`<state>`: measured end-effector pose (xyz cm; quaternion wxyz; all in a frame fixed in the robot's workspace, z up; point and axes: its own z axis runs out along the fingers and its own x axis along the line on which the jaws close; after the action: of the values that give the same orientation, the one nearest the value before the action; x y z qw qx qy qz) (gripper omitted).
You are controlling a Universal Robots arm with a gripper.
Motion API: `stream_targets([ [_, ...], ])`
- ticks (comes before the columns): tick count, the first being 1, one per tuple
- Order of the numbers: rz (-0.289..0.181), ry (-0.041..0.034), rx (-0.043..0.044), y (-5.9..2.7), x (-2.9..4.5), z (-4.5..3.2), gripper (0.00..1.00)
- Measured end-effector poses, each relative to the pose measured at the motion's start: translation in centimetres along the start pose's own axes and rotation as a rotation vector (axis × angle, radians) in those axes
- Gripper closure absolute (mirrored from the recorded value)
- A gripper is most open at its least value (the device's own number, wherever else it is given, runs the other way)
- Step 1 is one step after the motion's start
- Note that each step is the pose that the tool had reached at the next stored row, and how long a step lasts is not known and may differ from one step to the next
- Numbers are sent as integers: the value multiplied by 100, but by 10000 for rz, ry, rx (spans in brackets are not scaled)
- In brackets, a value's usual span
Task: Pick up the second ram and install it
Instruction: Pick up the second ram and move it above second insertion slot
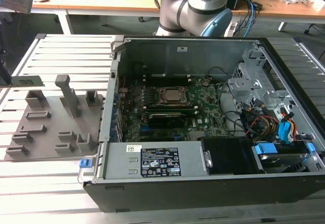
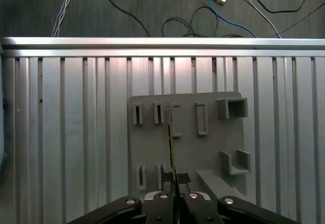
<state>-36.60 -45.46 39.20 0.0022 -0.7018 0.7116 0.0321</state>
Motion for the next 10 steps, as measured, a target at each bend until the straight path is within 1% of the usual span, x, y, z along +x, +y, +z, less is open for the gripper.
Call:
stream_targets([
  [1, 0, 0, 1, 1, -1, -20, 86],
  [2, 0, -1, 1, 4, -4, -91, 86],
  [3, 0, -1, 2, 5, -5, -112, 86],
  [7, -2, 2, -2, -5, -5, -117, 86],
  [8, -1, 0, 0, -35, -6, -116, 86],
  [9, 0, 6, 0, -100, -7, -119, 86],
  [10, 0, 11, 1, -143, -8, -121, 86],
])
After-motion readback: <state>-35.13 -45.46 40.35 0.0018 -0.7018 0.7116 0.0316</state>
